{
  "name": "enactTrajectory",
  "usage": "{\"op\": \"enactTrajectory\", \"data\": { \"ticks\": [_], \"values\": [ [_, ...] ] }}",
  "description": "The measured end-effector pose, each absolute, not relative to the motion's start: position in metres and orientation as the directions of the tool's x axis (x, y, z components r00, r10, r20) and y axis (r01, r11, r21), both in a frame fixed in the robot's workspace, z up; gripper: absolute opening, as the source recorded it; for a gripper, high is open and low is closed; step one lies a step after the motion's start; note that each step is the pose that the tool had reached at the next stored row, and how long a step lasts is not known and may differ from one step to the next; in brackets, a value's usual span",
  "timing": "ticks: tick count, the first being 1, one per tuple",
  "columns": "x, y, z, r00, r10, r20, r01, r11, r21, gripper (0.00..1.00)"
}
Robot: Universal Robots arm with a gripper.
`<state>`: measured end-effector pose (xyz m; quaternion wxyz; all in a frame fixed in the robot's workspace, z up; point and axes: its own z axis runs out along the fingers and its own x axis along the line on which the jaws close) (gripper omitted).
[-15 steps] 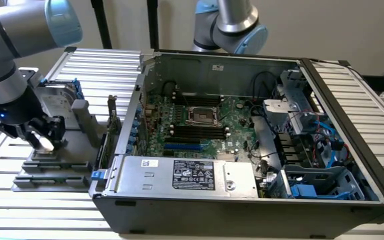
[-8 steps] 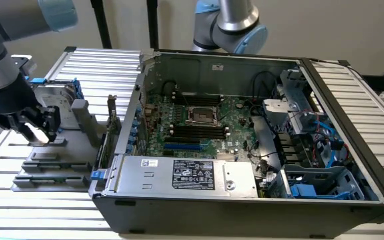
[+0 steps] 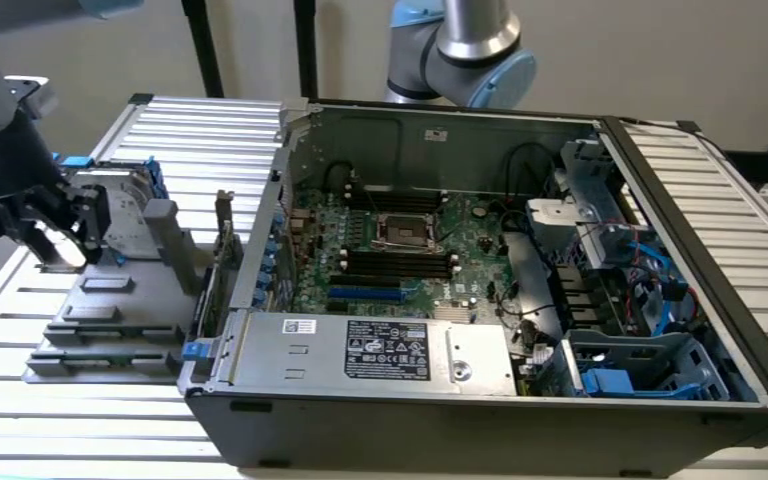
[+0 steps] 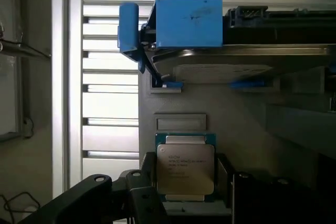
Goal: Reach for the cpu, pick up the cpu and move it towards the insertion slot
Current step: 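Pick up the cpu and move it towards the insertion slot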
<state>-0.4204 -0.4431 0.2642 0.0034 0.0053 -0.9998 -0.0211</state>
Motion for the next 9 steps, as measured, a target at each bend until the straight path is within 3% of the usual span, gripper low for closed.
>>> {"op": "enactTrajectory", "data": {
  "ticks": [9],
  "values": [
    [-0.409, -0.443, 0.305, -1.0, -0.011, 0.007, -0.01, 0.999, 0.042, 0.55]
  ]
}}
